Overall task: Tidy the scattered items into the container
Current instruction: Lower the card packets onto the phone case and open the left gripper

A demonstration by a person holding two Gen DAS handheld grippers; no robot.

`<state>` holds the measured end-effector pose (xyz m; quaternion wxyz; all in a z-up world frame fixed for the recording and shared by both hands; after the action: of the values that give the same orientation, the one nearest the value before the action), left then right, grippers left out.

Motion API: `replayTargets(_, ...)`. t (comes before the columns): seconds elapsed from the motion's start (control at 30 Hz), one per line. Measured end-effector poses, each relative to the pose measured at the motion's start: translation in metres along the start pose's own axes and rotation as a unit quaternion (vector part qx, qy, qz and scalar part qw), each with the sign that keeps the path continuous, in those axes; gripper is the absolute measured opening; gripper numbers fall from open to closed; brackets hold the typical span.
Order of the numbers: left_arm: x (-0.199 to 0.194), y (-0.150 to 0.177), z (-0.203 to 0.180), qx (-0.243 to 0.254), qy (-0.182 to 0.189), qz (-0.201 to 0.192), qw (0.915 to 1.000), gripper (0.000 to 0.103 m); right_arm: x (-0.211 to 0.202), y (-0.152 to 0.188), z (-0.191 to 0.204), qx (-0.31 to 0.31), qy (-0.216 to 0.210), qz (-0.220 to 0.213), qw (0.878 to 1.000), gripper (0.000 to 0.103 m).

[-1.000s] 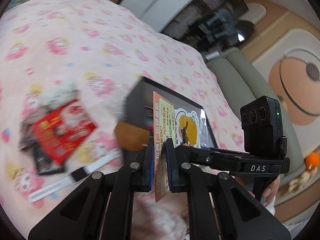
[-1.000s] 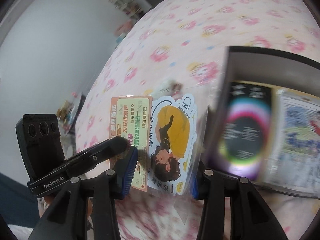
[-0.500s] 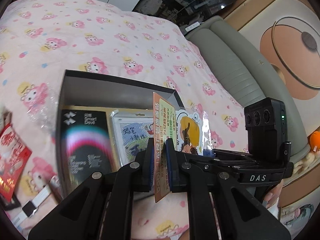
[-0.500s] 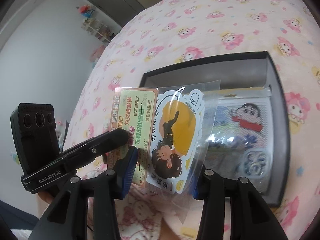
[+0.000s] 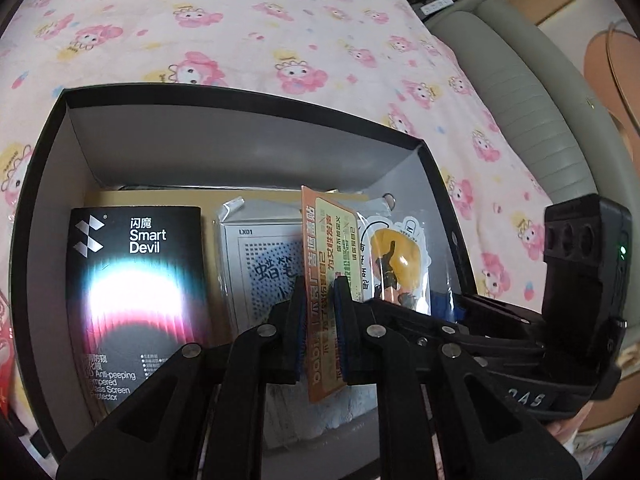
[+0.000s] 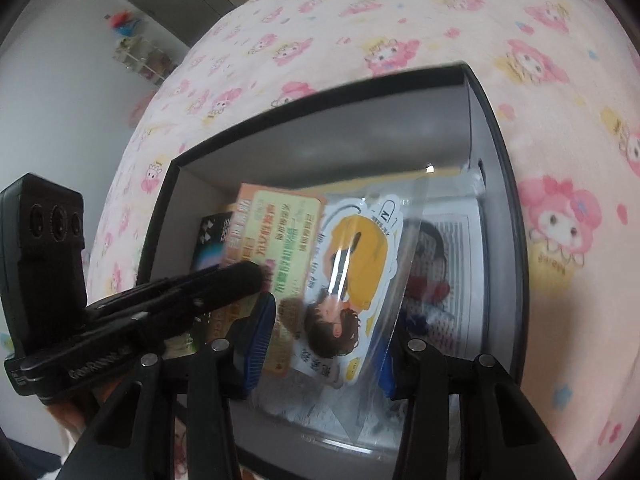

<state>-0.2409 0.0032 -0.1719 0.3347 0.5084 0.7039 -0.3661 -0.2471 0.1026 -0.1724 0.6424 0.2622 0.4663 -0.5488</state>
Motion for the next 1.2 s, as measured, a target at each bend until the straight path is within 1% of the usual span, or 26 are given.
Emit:
replayTargets(0.13, 0.003, -0.014, 0.006, -0.016, -0.017, 0.005, 0.9997, 0.011, 0.005, -0.012, -0.003, -0.007, 0.025, 0.000, 1.000, 0.041)
replayTargets(0.27, 0.011, -0.028, 0.007, -0.022, -0.038, 0.010, 0.9990, 0.011, 0.009, -0.021, -0.003, -0.028, 0.064, 0.008, 0.998, 0.041)
replayTargets(0.33, 0.016, -0.025, 0.007, -0.019, -0.045, 0.014, 0.9987, 0.012, 0.011, -0.021, -0.003, -0.038, 0.081, 0.006, 0.996, 0.041)
replayTargets(0.43, 0.020, -0.019, 0.012, -0.019, -0.046, 0.024, 0.9985, 0.012, 0.015, -0.017, -0.002, -0.051, 0.110, 0.009, 0.993, 0.041)
replayTargets(0.5, 0.017, -0.017, 0.017, -0.024, -0.052, 0.022, 0.9981, 0.012, 0.018, -0.015, 0.001, -0.054, 0.133, 0.007, 0.990, 0.041)
replayTargets(0.57, 0.015, -0.015, 0.022, -0.027, -0.068, 0.017, 0.9972, 0.012, 0.017, -0.011, 0.003, -0.064, 0.169, -0.008, 0.984, 0.041)
replayTargets(0.63, 0.017, -0.014, 0.024, -0.032, -0.070, 0.023, 0.9967, 0.012, 0.016, -0.007, 0.006, -0.073, 0.193, -0.016, 0.978, 0.041)
replayTargets(0.67, 0.019, -0.013, 0.025, -0.032, -0.071, 0.027, 0.9966, 0.012, 0.016, -0.006, 0.006, -0.076, 0.202, -0.019, 0.976, 0.041)
replayTargets(0.7, 0.020, -0.013, 0.025, -0.031, -0.072, 0.031, 0.9964, 0.015, 0.015, -0.005, 0.006, -0.076, 0.206, -0.022, 0.975, 0.041)
replayTargets(0.77, 0.022, -0.012, 0.023, -0.020, -0.072, 0.040, 0.9964, 0.017, 0.012, -0.004, 0.005, -0.073, 0.203, -0.030, 0.976, 0.041)
replayTargets(0.8, 0.022, -0.010, 0.022, -0.015, -0.062, 0.043, 0.9971, 0.022, 0.011, -0.004, 0.006, -0.071, 0.198, -0.032, 0.977, 0.041)
replayTargets(0.83, 0.019, -0.009, 0.023, -0.013, -0.049, 0.042, 0.9979, 0.029, 0.011, -0.004, 0.006, -0.070, 0.193, -0.032, 0.978, 0.041)
replayTargets(0.87, 0.014, -0.008, 0.025, -0.016, -0.041, 0.035, 0.9984, 0.033, 0.012, -0.004, 0.006, -0.070, 0.189, -0.030, 0.979, 0.041)
replayTargets(0.9, 0.007, -0.007, 0.029, -0.020, -0.041, 0.023, 0.9987, 0.036, 0.013, -0.004, 0.006, -0.070, 0.183, -0.027, 0.980, 0.041)
replayTargets(0.93, 0.000, -0.007, 0.033, -0.025, -0.048, 0.010, 0.9985, 0.036, 0.013, -0.003, 0.006, -0.070, 0.176, -0.026, 0.982, 0.041)
replayTargets(1.0, -0.006, -0.006, 0.039, -0.031, -0.066, -0.003, 0.9973, 0.036, 0.018, -0.002, 0.007, -0.063, 0.140, -0.013, 0.988, 0.041)
replayTargets(1.07, -0.004, -0.005, 0.043, -0.036, -0.081, 0.003, 0.9960, 0.035, 0.025, -0.003, 0.006, -0.046, 0.089, 0.006, 0.995, 0.041)
replayTargets(1.1, -0.001, -0.003, 0.044, -0.042, -0.086, 0.006, 0.9954, 0.032, 0.028, -0.003, 0.005, -0.043, 0.079, 0.012, 0.996, 0.041)
replayTargets(1.13, 0.001, -0.002, 0.045, -0.047, -0.089, 0.007, 0.9949, 0.028, 0.031, -0.003, 0.005, -0.045, 0.081, 0.017, 0.996, 0.041)
replayTargets(1.2, 0.003, 0.000, 0.044, -0.046, -0.092, 0.011, 0.9946, 0.028, 0.034, -0.001, 0.005, -0.045, 0.096, 0.023, 0.994, 0.041)
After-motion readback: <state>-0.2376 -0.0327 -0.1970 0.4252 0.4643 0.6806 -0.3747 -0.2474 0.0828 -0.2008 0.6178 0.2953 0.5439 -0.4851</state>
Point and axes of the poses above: each gripper's, at about its wrist camera, not at the fingertips, and x roughly the way its jaws point, z to its left, y to its underside, the point moved 5 cm from there along x, roughly the way its jaws point, and after that the axes turned 10 degrees about z, right-handed, at the moved point
